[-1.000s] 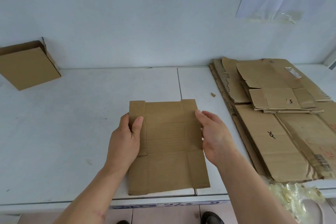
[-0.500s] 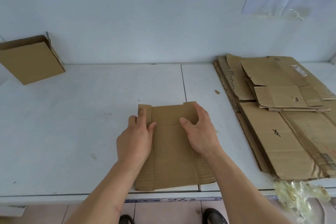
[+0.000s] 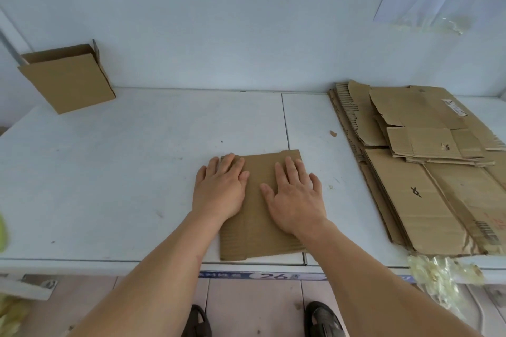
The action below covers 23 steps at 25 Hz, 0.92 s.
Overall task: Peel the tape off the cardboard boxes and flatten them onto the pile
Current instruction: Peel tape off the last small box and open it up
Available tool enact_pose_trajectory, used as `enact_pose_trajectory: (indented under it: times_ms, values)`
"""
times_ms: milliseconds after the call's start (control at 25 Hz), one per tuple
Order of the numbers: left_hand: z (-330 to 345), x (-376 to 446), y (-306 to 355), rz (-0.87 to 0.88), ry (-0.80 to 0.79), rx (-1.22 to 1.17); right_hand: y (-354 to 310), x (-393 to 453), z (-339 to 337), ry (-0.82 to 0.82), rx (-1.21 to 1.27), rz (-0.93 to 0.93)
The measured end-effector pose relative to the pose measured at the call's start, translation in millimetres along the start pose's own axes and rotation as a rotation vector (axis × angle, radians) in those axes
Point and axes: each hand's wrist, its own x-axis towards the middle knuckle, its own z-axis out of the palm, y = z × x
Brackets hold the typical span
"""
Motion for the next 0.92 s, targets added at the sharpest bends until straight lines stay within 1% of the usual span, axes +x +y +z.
enact_pose_trajectory:
  times_ms: [120, 320, 360, 440, 520, 600, 640, 680, 800, 920]
  values:
    - [1, -1, 11, -0.074, -0.076, -0.016, -5, -44, 8, -0.023, -0.040, 0.020]
    - [1, -3, 16, -0.054, -0.048, 0.043, -7, -52, 11, -0.010, -0.016, 0.056]
    - [-2, -1, 17, -0.045, -0.055, 0.044, -7, -53, 8, -0.019, -0.004, 0.100]
    - [-6, 1, 21, -0.041, -0.053, 0.036, -6, -59, 5, -0.033, 0.030, 0.245]
    - [-1, -4, 24, -0.074, 0.011, 0.000, -9, -65, 4, 0.023, 0.009, 0.319]
    - [5, -4, 25, -0.091, 0.042, -0.061, -12, -62, 7, 0.151, -0.013, 0.326]
    - [6, -3, 25, -0.088, 0.046, -0.084, -13, -60, 6, 0.196, 0.017, 0.343]
    - [7, -5, 25, -0.091, 0.061, -0.097, -13, -57, 3, 0.205, 0.082, 0.370]
    - [5, -2, 25, -0.080, 0.084, -0.123, -3, -44, -9, 0.147, 0.293, 0.466]
    - [1, -2, 25, -0.108, 0.086, -0.182, 10, -30, -20, 0.118, 0.456, 0.490]
